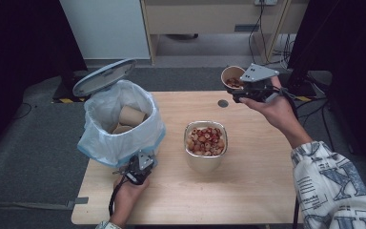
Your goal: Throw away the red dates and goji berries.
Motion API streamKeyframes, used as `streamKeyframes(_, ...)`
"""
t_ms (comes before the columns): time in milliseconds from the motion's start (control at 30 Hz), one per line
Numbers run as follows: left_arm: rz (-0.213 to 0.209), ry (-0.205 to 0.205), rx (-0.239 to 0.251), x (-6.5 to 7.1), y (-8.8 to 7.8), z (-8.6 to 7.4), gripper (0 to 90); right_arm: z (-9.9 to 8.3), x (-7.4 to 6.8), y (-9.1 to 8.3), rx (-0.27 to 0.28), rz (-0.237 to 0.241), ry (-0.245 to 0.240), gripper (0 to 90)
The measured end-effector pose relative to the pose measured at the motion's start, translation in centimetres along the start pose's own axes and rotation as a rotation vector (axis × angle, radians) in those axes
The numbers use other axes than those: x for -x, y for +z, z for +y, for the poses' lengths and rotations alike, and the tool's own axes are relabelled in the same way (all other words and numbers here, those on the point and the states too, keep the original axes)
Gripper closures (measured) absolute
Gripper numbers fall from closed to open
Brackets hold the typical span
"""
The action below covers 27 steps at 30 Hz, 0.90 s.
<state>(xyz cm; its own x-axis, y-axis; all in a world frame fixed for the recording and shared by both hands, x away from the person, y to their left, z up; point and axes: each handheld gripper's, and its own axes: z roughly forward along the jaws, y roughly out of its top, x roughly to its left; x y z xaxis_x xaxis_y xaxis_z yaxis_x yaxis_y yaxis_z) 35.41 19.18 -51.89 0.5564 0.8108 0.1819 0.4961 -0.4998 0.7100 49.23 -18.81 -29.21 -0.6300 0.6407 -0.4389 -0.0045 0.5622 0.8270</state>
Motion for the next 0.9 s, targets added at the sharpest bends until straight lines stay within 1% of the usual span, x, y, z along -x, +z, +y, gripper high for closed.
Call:
streamKeyframes(200, 0.001, -0.001, 0.0, 0.0, 0.0, 0.0, 89.5, 0.3, -0.6, 0.0, 0.005, 0.02, -0.018, 32.1)
streamKeyframes(300, -0.001, -0.002, 0.0, 0.0, 0.0, 0.0, 89.5, 0.3, -0.6, 0.0, 0.01, 0.021, -0.009, 32.1)
streamKeyframes(433, -0.001, -0.001, 0.0, 0.0, 0.0, 0.0, 89.5, 0.3, -1.2, -0.2, 0.013, 0.038, -0.027, 32.1)
streamKeyframes(600, -0.001, -0.002, 0.0, 0.0, 0.0, 0.0, 89.5, 0.0, -1.4, -0.2, 0.016, 0.038, -0.015, 32.1)
streamKeyframes(700, -0.001, -0.002, 0.0, 0.0, 0.0, 0.0, 89.5, 0.0, -1.7, -0.2, 0.017, 0.048, -0.023, 32.1)
streamKeyframes(800, 0.0, 0.001, -0.003, 0.0, 0.0, 0.0, 89.5, -0.2, -2.1, -0.3, 0.012, 0.067, -0.041, 32.1)
streamKeyframes(900, -0.001, 0.002, -0.003, 0.0, 0.0, 0.0, 89.5, -0.3, -2.2, -0.3, 0.015, 0.064, -0.031, 32.1)
